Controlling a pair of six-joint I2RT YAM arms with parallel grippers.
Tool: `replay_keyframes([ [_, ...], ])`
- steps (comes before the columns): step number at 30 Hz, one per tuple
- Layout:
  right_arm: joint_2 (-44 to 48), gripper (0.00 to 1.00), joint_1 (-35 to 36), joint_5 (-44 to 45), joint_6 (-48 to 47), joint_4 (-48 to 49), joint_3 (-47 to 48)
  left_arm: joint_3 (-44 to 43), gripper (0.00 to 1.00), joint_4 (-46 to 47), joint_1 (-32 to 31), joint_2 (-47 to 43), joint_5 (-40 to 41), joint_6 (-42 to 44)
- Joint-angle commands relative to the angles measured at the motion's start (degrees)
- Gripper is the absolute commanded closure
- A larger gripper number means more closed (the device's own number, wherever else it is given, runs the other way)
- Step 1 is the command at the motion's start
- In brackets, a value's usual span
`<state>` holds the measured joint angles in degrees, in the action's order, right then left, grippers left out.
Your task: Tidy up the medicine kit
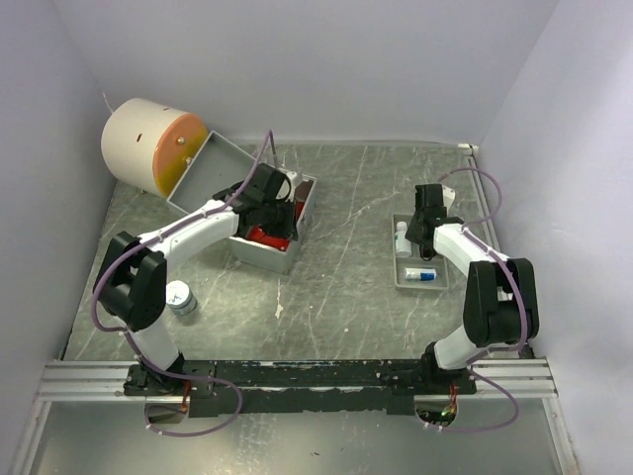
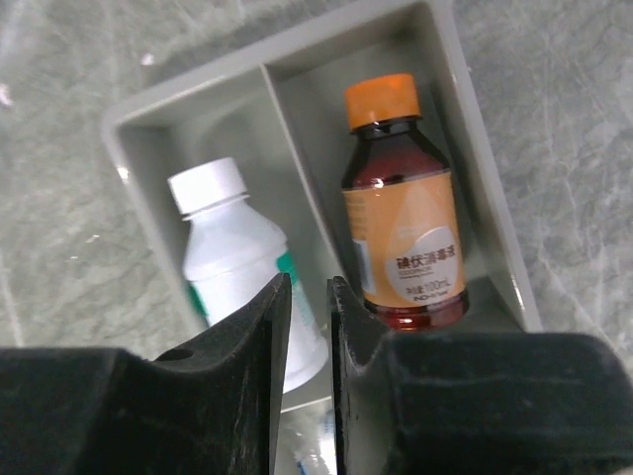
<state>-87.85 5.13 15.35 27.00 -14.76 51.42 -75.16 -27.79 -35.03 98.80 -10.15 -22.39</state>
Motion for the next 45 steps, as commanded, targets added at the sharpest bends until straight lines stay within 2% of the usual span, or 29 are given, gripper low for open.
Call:
replay_keyframes([
  [1,-0.8,0.79,-1.1,2.7,-3.4,-1.7,0.3,1.3,0.73,2.4,-3.2,-1.2,-5.3,-2.7],
  [6,-0.9,0.78,-1.9,3.3,-3.2,-2.0,-1.0,1.5,0.71,3.1,-5.2,-1.3,-4.1,-5.3],
  [13,-4.1,0.79,-2.8,-1.5,-4.0,-1.8,-1.0,2.6,0.69,6.5,-6.8,-1.7,-6.2,-9.5],
  [19,-5.6,0.79,-2.9,-3.9,-4.2,-1.0,-1.4,6.4,0.64,14.9,-7.3,-2.6,-10.9,-18.0],
  [23,-7.3,0.80,-2.9,-5.1,-4.1,-0.6,-1.3,6.5,0.60,17.9,-7.9,-2.0,-12.4,-19.9],
  [25,-8.4,0.83,-2.8,-6.1,-4.1,0.2,-1.3,6.0,0.57,18.6,-8.2,-1.4,-13.4,-20.4],
  [28,-9.2,0.87,-2.9,-6.7,-3.3,1.3,-1.4,5.4,0.54,19.7,-8.7,-0.7,-14.7,-20.8],
  [32,-9.2,0.88,-2.8,-6.7,-3.1,2.8,-1.8,4.4,0.43,19.5,-9.0,0.2,-13.8,-20.2],
  [37,-9.4,1.00,-2.6,-5.3,-3.1,2.8,-1.5,2.6,0.37,15.2,-9.0,0.7,-10.1,-17.5],
  [45,-6.1,1.00,-2.0,-5.8,-2.1,3.0,-0.9,1.4,0.29,10.1,-9.0,-4.4,-2.6,-12.2],
])
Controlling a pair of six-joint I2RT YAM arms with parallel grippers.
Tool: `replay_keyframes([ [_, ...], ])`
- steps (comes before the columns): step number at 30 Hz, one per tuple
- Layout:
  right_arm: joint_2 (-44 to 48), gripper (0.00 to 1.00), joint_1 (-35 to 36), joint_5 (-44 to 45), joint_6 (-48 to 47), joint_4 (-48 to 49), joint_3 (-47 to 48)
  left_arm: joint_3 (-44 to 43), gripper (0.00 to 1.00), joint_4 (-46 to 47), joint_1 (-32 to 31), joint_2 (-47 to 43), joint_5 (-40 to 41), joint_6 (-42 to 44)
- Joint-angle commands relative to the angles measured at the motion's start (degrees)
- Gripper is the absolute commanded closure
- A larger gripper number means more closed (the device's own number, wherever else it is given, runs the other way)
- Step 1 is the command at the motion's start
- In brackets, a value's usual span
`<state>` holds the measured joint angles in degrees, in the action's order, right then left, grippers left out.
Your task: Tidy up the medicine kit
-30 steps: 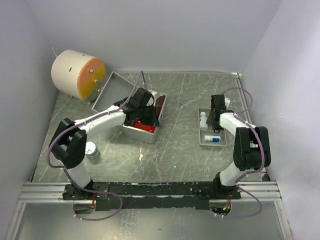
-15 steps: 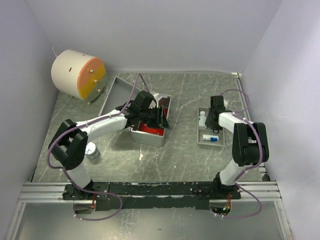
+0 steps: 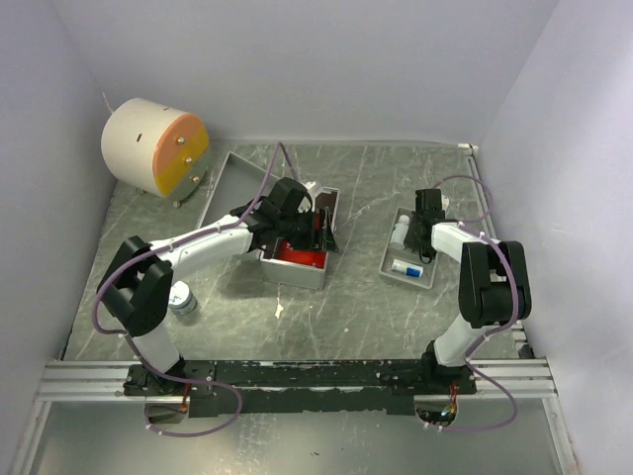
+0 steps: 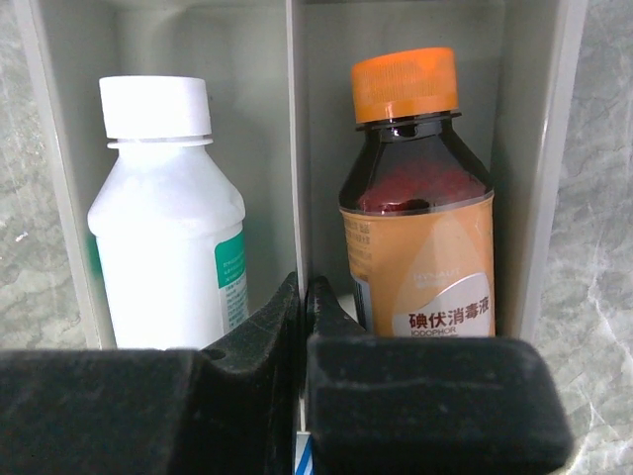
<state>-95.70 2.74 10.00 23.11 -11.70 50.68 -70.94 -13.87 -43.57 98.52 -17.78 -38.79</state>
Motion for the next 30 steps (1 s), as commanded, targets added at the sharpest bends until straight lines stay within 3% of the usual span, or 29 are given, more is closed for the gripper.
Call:
replay_keyframes([
  [1,2.2,1.00,0.3,-0.5,2.1,-0.3,0.0,-2.8,0.29,-4.5,-0.5,-4.9,6.2,5.0],
  [19,12.1,1.00,3.5,-0.4,6.9,-13.6,5.6,9.7,0.26,-6.1,-0.4,-40.2,48.0,15.8],
  [30,8.7,1.00,18.2,11.8,12.4,-30.2,25.6,12.6,0.25,-8.0,-0.5,-50.5,56.1,17.1],
])
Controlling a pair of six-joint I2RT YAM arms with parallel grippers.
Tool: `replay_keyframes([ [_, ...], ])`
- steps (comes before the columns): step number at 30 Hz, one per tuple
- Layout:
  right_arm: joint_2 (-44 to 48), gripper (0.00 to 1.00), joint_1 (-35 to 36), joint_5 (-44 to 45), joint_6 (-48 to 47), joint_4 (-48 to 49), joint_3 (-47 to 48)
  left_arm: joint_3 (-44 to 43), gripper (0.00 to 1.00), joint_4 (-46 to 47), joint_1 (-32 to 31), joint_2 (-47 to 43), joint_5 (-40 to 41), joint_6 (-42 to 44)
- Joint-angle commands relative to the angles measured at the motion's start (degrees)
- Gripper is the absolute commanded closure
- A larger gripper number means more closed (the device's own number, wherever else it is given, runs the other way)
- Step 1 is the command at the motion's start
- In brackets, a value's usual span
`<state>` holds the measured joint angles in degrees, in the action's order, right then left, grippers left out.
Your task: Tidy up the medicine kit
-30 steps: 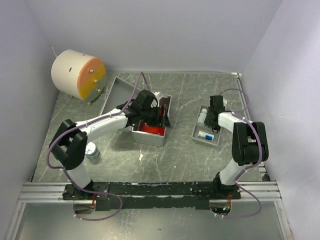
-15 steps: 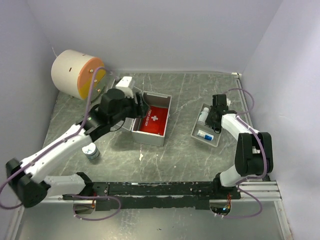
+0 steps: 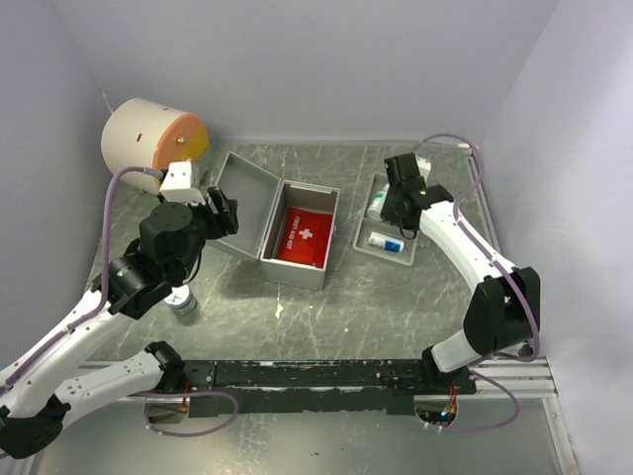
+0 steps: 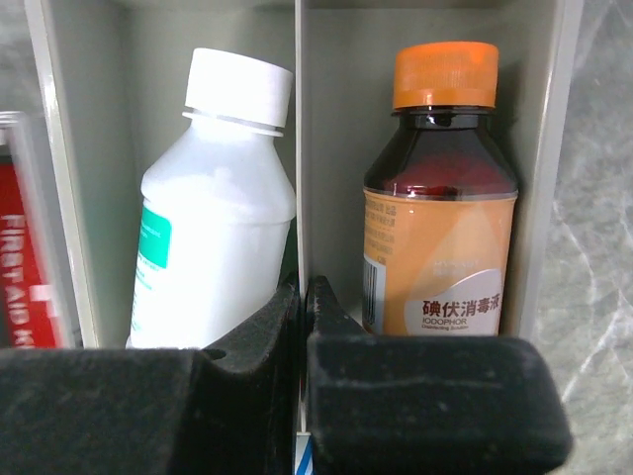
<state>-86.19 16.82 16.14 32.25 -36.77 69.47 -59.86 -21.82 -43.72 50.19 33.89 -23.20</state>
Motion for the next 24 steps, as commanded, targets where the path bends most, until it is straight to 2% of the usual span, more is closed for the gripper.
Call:
replay_keyframes([
  [1,-1.3,1.00,5.3,6.5,3.9,-6.0,8.4,1.8,0.24,0.0,-0.4,-2.7,4.8,1.5],
  [13,-12.3,1.00,20.6,14.4,13.9,-12.2,24.1,2.7,0.24,-1.6,-0.3,-6.2,5.9,-0.9],
  [19,-19.3,1.00,25.1,17.8,16.5,-16.0,33.4,2.8,0.24,-1.1,-0.3,-6.8,4.5,-1.0],
  [24,-22.5,1.00,26.3,18.3,17.9,-15.3,37.7,2.8,0.24,-1.4,-0.3,-6.5,4.0,-1.1],
])
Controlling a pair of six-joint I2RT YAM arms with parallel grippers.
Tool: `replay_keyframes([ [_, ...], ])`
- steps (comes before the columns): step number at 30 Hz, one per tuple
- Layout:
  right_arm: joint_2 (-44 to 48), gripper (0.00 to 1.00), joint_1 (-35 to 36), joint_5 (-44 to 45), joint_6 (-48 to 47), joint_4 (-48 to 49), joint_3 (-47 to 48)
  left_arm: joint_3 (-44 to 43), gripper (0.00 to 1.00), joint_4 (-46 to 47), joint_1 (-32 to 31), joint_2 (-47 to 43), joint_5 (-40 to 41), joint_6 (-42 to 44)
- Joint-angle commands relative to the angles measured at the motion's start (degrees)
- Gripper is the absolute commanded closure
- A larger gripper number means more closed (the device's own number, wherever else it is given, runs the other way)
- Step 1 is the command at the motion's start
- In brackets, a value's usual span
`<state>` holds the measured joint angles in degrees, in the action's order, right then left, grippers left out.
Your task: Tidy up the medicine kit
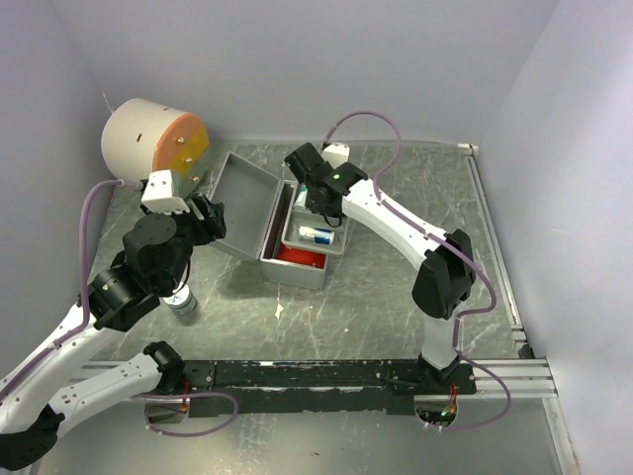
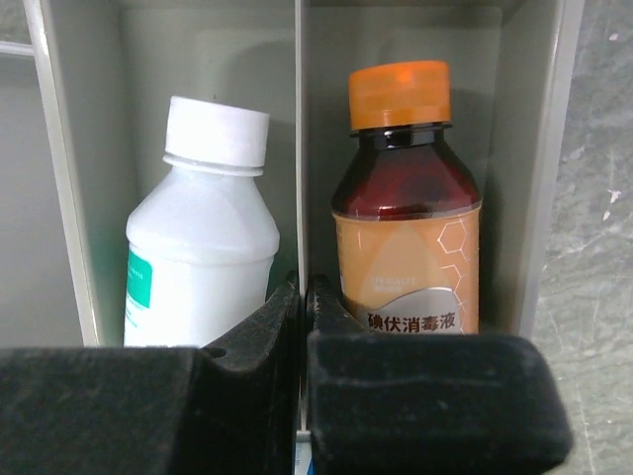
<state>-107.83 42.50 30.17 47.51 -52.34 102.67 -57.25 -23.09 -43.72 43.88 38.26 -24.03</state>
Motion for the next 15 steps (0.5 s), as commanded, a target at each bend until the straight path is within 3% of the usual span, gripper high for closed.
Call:
replay_keyframes([
  [1,-1.7,1.00,1.4,5.4,2.7,0.3,5.3,0.2,0.24,-0.2,-0.4,-0.2,-0.5,-0.3],
  [4,-4.7,1.00,3.5,8.7,3.0,-0.9,8.3,0.2,0.24,0.1,-0.4,-0.3,-1.0,-0.1],
  [15,-9.9,1.00,4.6,5.1,3.2,1.1,9.8,0.5,0.24,0.1,-0.3,0.0,-1.4,-0.2],
])
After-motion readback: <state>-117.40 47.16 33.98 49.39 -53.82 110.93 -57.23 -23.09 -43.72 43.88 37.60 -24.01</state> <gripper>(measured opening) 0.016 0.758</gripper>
